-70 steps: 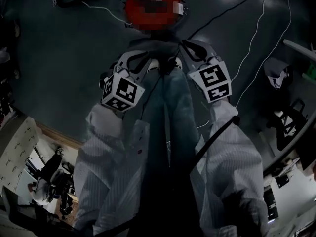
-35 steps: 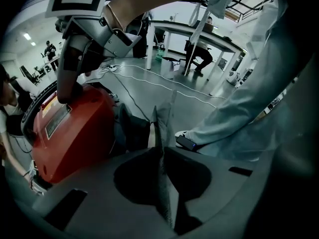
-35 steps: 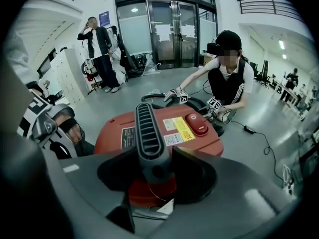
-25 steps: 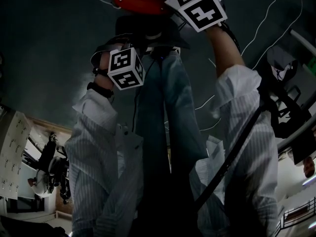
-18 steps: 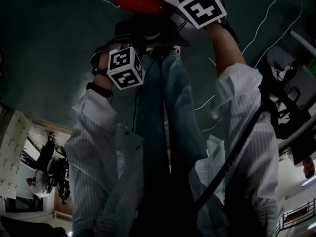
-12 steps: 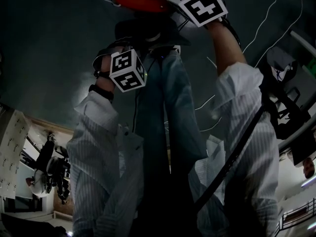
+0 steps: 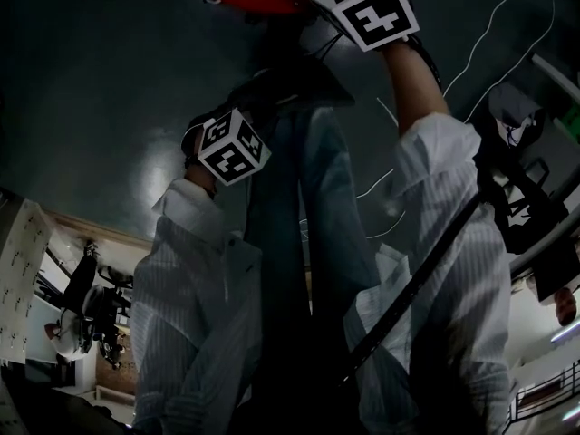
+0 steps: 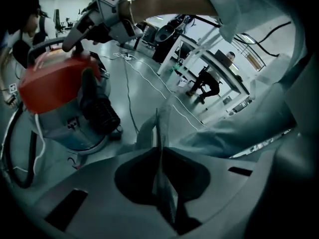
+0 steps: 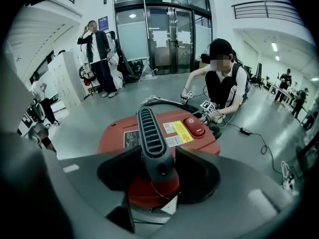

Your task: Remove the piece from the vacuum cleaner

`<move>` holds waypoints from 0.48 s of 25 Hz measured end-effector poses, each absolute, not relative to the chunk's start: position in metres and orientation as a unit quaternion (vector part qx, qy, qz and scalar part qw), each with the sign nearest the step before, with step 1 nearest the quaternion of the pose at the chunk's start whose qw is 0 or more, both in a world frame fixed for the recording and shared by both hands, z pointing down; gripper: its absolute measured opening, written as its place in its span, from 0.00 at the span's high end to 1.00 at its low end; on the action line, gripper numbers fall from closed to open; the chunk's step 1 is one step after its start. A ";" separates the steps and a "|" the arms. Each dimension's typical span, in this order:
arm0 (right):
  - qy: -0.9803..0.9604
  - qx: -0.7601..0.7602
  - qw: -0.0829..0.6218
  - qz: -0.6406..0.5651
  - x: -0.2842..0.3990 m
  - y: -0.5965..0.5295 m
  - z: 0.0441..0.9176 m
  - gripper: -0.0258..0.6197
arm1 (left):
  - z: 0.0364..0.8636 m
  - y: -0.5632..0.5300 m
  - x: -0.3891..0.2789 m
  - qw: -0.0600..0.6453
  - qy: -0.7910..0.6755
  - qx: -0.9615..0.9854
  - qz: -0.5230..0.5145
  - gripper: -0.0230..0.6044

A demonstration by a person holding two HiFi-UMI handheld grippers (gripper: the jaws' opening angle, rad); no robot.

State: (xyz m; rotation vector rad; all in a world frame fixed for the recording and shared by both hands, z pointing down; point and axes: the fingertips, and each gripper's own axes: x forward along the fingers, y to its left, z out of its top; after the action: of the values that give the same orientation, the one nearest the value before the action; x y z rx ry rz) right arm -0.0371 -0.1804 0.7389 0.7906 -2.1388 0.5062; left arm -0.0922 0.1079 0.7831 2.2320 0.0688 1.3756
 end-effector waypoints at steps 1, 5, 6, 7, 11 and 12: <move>-0.843 0.319 0.386 0.196 -0.033 -0.178 0.733 0.67 | 0.778 0.099 -0.091 0.253 0.018 0.824 0.507 0.92; -0.842 0.346 0.365 0.194 -0.020 -0.160 0.686 0.69 | 0.733 0.066 -0.089 0.243 -0.004 0.831 0.500 0.92; -0.843 0.355 0.355 0.194 -0.017 -0.155 0.667 0.71 | 0.716 0.059 -0.089 0.241 -0.012 0.834 0.497 0.92; -0.844 0.366 0.342 0.191 -0.014 -0.151 0.645 0.79 | 0.698 0.051 -0.088 0.238 -0.021 0.837 0.493 0.92; -0.857 0.403 0.285 0.149 -0.002 -0.146 0.536 0.96 | 0.622 0.015 -0.082 0.207 -0.067 0.848 0.483 0.92; -0.859 0.412 0.270 0.140 0.002 -0.142 0.505 0.96 | 0.601 0.012 -0.080 0.196 -0.077 0.849 0.484 0.92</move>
State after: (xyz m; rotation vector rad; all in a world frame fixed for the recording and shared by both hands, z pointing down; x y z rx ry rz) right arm 0.0020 -0.1417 0.5046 1.1113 -2.3139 0.3777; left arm -0.0800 0.0118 0.6013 2.3785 -0.2149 1.3556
